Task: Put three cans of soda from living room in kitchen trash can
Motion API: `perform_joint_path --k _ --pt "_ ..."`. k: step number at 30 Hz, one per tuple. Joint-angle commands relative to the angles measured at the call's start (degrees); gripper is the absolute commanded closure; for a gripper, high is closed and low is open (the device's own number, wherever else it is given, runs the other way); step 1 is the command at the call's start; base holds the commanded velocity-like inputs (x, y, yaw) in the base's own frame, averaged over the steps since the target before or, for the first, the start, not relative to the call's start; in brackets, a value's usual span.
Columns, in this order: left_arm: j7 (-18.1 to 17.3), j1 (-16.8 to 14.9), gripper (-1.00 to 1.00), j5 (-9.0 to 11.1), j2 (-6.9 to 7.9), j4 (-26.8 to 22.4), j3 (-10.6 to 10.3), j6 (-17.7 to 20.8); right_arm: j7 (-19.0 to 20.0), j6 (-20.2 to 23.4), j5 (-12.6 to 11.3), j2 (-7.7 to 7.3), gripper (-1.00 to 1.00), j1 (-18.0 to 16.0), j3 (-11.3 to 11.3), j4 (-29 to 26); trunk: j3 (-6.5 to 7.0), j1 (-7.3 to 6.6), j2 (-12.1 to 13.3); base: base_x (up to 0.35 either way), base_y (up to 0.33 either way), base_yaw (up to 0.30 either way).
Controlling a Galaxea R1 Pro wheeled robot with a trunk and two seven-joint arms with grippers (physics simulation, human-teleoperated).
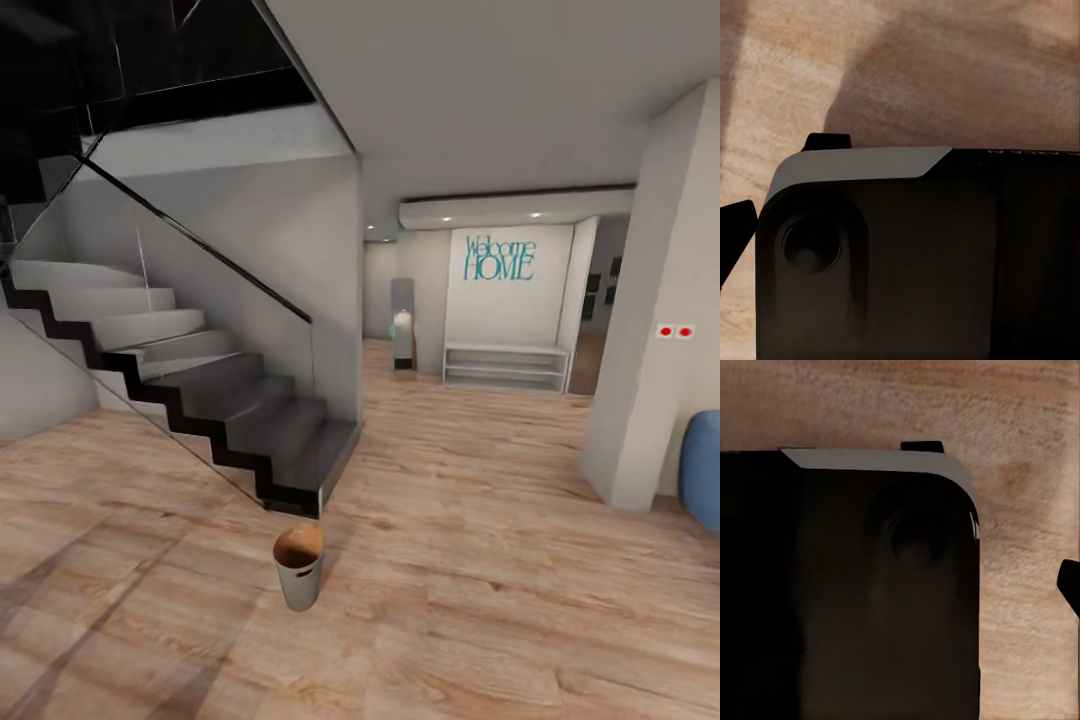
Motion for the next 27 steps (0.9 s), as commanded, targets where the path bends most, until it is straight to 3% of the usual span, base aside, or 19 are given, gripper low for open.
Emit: perform_joint_path --k 1,9,27 --pt "0.0 0.0 -1.00 0.0 0.00 0.0 0.0 0.0 0.0 0.0 0.0 0.00 -1.00 0.0 0.0 0.0 0.00 0.00 0.0 0.338 0.000 0.216" --pt "0.0 0.0 -1.00 0.0 -0.02 0.0 0.0 0.0 0.0 0.0 -0.3 -0.01 -1.00 0.0 0.0 0.0 -0.03 0.00 0.0 0.338 0.000 0.153" --pt "0.0 0.0 -1.00 0.0 -0.03 0.0 0.0 0.0 0.0 0.0 -0.4 -0.03 -1.00 0.0 0.0 0.0 -0.03 0.00 0.0 0.338 0.000 0.006"
